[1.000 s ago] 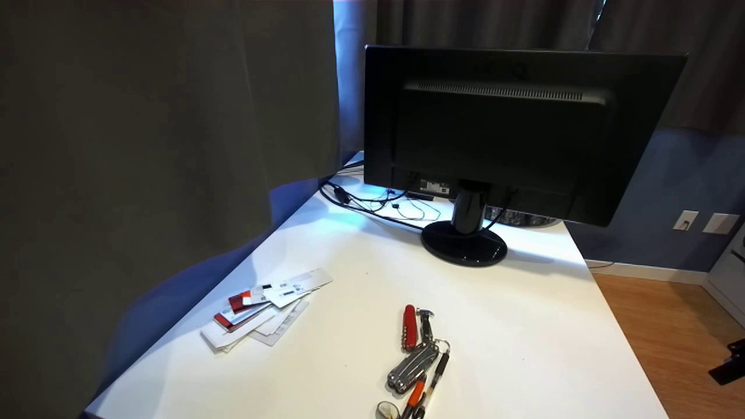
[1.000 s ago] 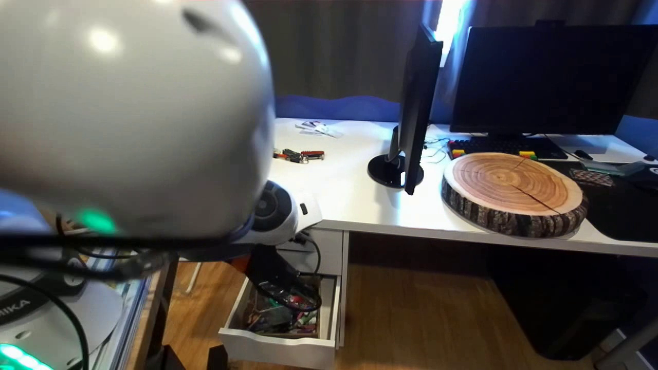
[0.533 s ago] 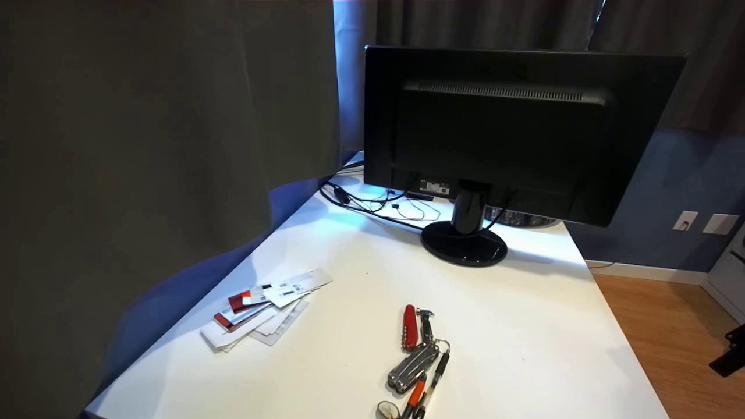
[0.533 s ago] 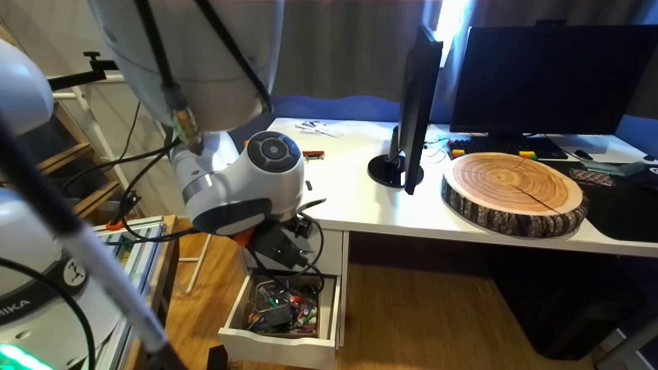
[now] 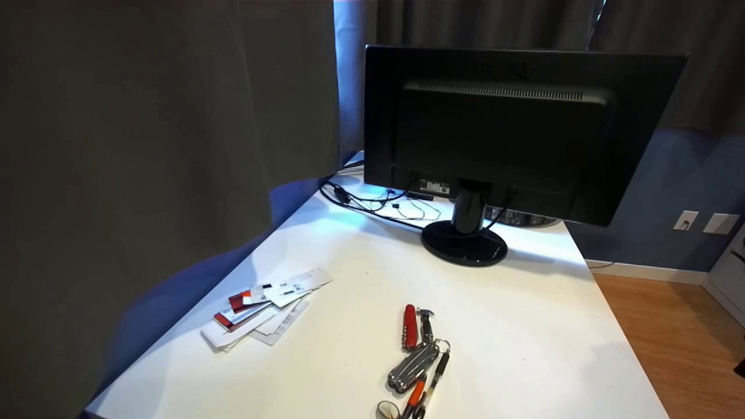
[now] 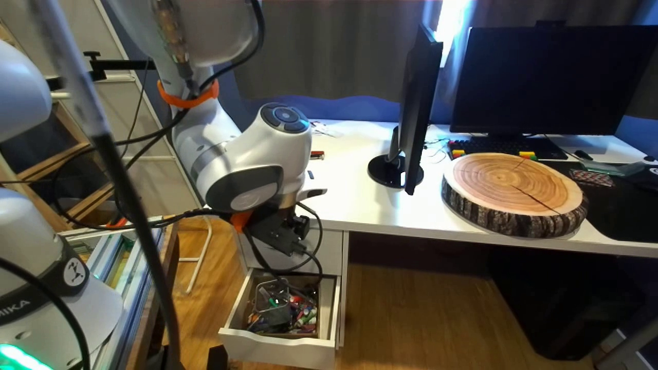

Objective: Put the green pen in the drawer

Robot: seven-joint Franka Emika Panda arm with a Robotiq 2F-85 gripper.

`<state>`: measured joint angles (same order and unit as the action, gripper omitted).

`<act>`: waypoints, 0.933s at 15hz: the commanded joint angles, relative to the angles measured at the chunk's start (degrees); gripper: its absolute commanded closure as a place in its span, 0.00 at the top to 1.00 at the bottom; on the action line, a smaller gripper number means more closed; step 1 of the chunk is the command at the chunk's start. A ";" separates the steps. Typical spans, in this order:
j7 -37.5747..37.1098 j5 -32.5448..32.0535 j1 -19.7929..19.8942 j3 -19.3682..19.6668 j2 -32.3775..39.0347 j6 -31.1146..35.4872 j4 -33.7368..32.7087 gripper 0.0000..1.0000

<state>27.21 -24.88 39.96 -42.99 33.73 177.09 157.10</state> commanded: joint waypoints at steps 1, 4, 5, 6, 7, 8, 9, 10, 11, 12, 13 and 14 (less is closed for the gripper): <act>-7.61 -1.34 -0.24 -1.99 -4.89 -4.92 0.01 1.00; -10.95 -0.92 1.80 -5.25 -5.47 -7.74 0.24 1.00; -12.16 -0.76 2.48 -6.42 -5.78 -9.24 0.18 1.00; -13.00 -0.05 3.65 -8.29 -6.26 -11.88 0.50 1.00; -13.90 0.26 4.45 -9.57 -6.64 -13.77 0.60 1.00; -14.71 0.62 5.64 -11.37 -6.82 -16.43 0.35 1.00; -15.14 0.84 6.94 -12.99 -6.84 -18.35 0.37 1.00; -15.14 0.91 8.38 -14.57 -6.49 -20.13 0.40 1.00; -15.00 1.12 9.85 -16.21 -6.10 -22.33 0.31 1.00; -15.38 1.09 10.84 -17.38 -6.02 -23.84 0.17 1.00; -15.60 0.82 12.14 -18.78 -6.12 -25.02 0.11 1.00; -15.69 0.57 13.39 -20.00 -6.11 -25.88 0.20 1.00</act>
<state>12.83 -24.71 49.88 -58.91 28.80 154.76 157.10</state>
